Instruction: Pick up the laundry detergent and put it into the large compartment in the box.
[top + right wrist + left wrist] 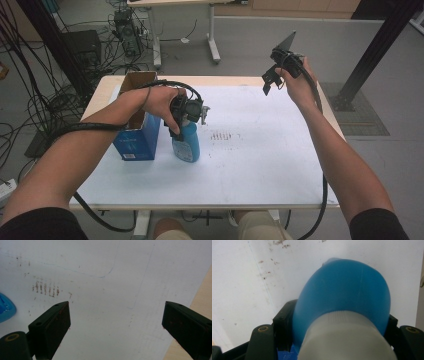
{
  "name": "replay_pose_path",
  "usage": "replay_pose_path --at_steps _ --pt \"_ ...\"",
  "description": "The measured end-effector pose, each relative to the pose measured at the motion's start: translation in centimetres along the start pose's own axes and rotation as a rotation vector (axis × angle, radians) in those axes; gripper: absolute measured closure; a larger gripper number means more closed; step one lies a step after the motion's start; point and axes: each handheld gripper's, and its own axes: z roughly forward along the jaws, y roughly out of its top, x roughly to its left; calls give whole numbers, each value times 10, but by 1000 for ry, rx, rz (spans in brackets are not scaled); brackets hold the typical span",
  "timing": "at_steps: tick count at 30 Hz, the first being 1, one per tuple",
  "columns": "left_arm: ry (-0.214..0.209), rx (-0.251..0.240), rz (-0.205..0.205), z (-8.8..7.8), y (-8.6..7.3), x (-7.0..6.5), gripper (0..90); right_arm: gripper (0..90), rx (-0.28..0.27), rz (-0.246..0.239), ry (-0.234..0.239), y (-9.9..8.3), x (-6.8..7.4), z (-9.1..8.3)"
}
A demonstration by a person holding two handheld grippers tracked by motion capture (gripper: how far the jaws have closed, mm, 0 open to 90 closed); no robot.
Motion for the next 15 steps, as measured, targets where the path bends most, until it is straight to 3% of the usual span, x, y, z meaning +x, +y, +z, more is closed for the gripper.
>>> replay_pose_path --at_steps 15 --pt "-4 -1 -11 0 0 0 344 82 7 -5 -2 2 3 2"
